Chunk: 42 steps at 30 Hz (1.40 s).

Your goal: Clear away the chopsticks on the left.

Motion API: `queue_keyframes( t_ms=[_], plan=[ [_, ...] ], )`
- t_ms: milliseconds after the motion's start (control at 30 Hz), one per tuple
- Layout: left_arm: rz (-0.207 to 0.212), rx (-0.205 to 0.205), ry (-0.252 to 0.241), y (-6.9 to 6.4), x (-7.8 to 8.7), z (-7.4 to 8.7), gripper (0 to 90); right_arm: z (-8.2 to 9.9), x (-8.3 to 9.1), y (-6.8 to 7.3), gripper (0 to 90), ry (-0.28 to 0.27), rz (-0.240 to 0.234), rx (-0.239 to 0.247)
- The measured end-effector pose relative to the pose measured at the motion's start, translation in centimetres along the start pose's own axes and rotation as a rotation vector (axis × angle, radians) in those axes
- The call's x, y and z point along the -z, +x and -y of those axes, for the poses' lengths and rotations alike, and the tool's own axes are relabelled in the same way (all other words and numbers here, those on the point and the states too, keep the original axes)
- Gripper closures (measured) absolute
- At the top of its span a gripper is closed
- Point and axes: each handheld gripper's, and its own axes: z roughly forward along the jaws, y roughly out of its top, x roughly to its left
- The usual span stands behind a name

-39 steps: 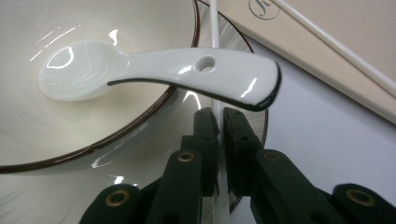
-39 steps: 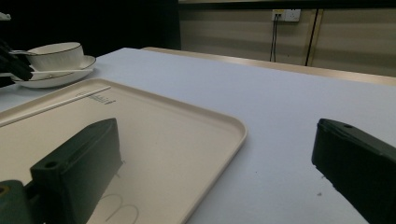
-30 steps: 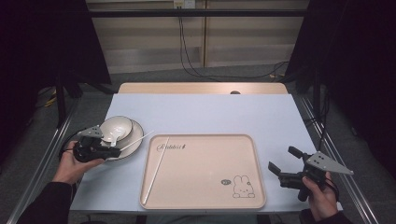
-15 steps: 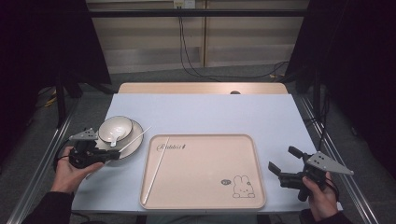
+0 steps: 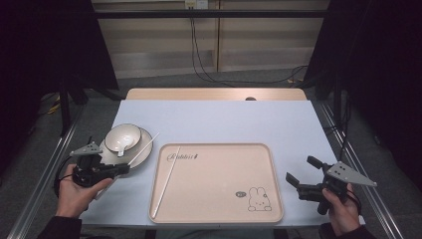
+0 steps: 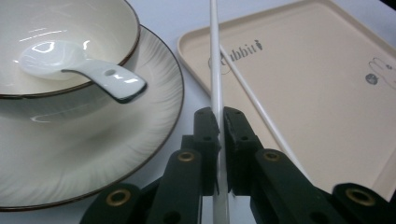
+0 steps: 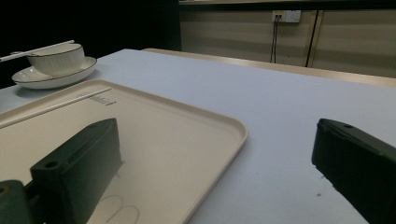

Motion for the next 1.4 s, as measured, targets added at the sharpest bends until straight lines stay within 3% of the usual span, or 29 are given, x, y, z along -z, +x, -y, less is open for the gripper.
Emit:
queue_keyframes(
  t_ms=[100,333,433,533,733,867,1033,1133,1400],
  plan=[
    [-0.018,0.010,-0.005,-1.1,0.0,0.0,84.7,0.0,0.0,0.0,1.2,0.000,-0.001,-0.001],
    [-0.015,0.019,0.013,-3.2,-0.1,0.7,84.7,0.0,0.0,0.0,1.1,0.000,-0.002,0.001],
    [-0.040,0.041,0.028,-4.1,-0.1,0.8,84.7,0.0,0.0,0.0,1.1,-0.001,-0.002,0.002],
    [-0.015,0.047,0.021,-5.1,-0.2,0.8,84.7,0.0,-0.1,0.0,1.1,-0.003,0.000,0.004],
    [-0.063,0.057,0.038,-7.1,-0.6,1.0,84.7,0.0,-0.1,0.1,1.1,-0.003,0.000,0.005],
    [-0.087,0.107,0.010,-8.5,-1.1,0.8,84.7,0.0,-0.1,0.0,1.1,-0.002,-0.004,0.009],
    [-0.107,0.174,0.004,-8.8,-2.8,0.9,84.7,0.0,-0.1,0.0,1.1,-0.003,-0.006,0.006],
    [-0.105,0.178,0.032,-8.6,-3.7,0.7,84.7,0.0,-0.1,0.1,1.1,0.000,-0.009,0.005],
    [-0.137,0.234,0.027,-8.9,-5.5,-0.2,84.7,0.0,-0.2,0.1,1.1,-0.001,-0.012,0.016]
  ],
)
